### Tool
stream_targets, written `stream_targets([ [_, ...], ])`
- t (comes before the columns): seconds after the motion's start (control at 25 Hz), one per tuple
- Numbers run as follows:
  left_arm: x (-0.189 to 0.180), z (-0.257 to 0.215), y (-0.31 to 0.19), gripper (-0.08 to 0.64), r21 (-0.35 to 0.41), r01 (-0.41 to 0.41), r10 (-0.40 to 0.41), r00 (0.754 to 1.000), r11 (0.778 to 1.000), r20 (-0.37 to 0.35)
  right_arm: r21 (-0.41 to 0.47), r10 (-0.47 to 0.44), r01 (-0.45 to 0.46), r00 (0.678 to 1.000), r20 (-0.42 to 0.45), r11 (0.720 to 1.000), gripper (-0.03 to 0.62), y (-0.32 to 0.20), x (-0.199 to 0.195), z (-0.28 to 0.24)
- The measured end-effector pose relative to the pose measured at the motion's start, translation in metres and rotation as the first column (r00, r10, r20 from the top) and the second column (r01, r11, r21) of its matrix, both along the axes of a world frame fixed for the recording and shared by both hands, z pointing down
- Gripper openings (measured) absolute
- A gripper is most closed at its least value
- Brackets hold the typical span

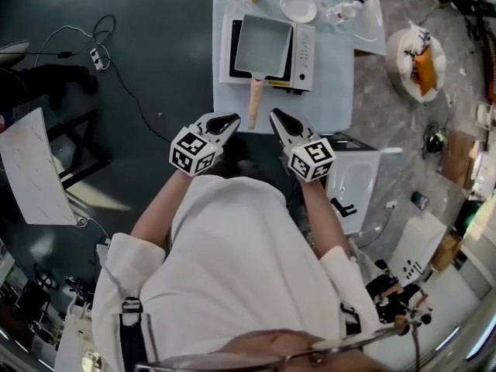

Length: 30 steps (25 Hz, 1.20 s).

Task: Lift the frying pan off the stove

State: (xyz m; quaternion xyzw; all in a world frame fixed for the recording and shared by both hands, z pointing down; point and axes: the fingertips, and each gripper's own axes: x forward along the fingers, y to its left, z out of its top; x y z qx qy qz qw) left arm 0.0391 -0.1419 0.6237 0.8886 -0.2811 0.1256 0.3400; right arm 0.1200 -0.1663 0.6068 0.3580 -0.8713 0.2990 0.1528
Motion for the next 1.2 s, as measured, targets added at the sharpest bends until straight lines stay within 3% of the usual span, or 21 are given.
stream_targets([
  [0.28,0.014,0.041,-0.004,0.095,-0.115,-0.043,0.04,0.999,0.992,-0.024,-0.124,-0.003,0.003,1.0,0.0,0.992,0.048,-0.012,-0.007,0.045],
  [0.52,0.023,0.072,-0.008,0.155,-0.224,-0.058,0.048,0.998,0.973,-0.047,-0.243,-0.003,0.009,1.0,0.026,0.97,0.131,-0.016,-0.011,0.08],
  [0.84,0.044,0.104,-0.001,0.271,-0.366,-0.128,0.096,0.99,0.922,-0.103,-0.375,0.011,0.02,0.997,0.08,0.927,0.236,-0.027,-0.019,0.115],
  [1.2,0.069,0.119,0.006,0.285,-0.435,-0.222,0.171,0.973,0.873,-0.153,-0.482,0.016,0.04,0.994,0.111,0.875,0.275,-0.035,-0.031,0.142],
])
